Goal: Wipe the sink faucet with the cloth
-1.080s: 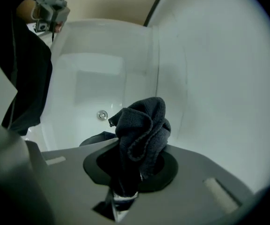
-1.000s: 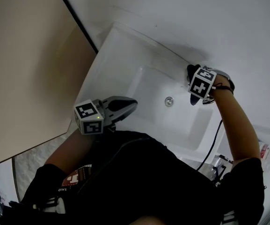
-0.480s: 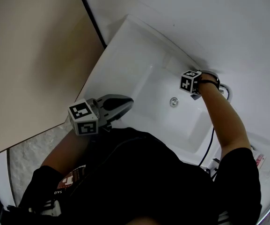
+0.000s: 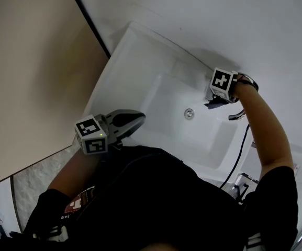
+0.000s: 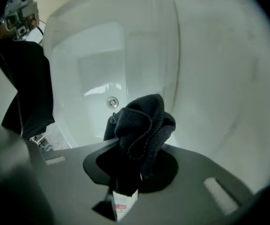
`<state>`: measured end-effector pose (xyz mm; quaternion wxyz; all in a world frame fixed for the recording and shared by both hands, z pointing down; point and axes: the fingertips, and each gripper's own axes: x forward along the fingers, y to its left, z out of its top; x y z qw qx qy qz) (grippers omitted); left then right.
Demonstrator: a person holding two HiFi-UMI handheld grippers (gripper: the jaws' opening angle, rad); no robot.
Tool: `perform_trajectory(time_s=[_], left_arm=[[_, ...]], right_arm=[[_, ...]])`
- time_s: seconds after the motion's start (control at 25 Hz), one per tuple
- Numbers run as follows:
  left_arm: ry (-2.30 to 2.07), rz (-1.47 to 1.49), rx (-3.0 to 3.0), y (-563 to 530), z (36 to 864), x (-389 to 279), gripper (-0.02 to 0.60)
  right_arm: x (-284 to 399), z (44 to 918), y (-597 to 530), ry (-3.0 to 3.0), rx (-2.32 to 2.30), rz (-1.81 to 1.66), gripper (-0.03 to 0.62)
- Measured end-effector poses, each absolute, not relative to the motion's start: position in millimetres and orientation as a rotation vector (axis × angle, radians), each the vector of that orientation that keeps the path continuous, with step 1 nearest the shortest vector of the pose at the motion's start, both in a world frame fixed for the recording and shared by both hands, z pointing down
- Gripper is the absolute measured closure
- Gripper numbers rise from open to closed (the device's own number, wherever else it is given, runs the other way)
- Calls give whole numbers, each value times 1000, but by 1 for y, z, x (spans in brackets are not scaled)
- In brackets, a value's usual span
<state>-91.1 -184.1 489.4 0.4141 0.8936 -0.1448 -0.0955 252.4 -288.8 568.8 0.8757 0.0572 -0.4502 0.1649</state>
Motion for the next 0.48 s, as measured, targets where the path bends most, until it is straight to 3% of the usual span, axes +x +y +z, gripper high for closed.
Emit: perform_trajectory(time_s=[0.48], left_arm=[[-264,-196,2287,-175,470,-53,583]], right_arm=[[261,419,-271,-1439,480,615,528]])
